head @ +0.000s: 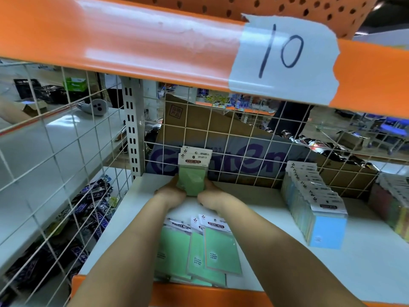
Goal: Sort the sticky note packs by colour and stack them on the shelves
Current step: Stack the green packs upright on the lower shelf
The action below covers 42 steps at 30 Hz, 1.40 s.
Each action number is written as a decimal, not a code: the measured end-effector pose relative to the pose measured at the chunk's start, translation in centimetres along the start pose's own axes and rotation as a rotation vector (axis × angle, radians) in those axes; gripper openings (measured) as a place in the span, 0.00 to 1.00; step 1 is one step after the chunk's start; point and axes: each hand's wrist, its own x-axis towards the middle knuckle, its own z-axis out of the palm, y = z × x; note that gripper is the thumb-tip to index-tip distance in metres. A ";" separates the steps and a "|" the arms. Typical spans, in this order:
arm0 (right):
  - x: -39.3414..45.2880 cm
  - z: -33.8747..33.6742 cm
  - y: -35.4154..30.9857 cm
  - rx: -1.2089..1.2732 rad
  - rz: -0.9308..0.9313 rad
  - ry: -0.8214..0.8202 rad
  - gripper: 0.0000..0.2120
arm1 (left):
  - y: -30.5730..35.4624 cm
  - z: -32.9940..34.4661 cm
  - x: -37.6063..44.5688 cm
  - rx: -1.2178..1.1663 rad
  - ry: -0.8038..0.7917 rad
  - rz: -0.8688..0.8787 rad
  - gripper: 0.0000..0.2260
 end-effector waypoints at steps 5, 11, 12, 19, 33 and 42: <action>0.1 0.0 0.0 -0.023 0.032 -0.013 0.29 | 0.5 0.0 0.4 0.145 0.010 -0.016 0.32; -0.7 -0.6 -0.3 -0.037 -0.059 -0.049 0.27 | 0.3 0.2 0.9 0.169 0.029 -0.031 0.30; -0.7 -0.7 -0.3 -0.045 -0.065 -0.055 0.28 | 0.3 0.2 0.9 0.172 0.032 -0.031 0.30; -0.3 -1.0 0.1 0.028 -0.010 -0.058 0.29 | 0.7 0.0 0.8 0.219 0.066 -0.046 0.31; -1.1 -0.7 2.0 -0.032 0.075 -0.045 0.27 | 2.0 1.1 -2.8 0.132 0.000 0.024 0.24; -4.9 -1.8 5.0 -0.069 0.038 0.032 0.22 | 2.6 0.7 -10.2 0.228 0.247 0.030 0.18</action>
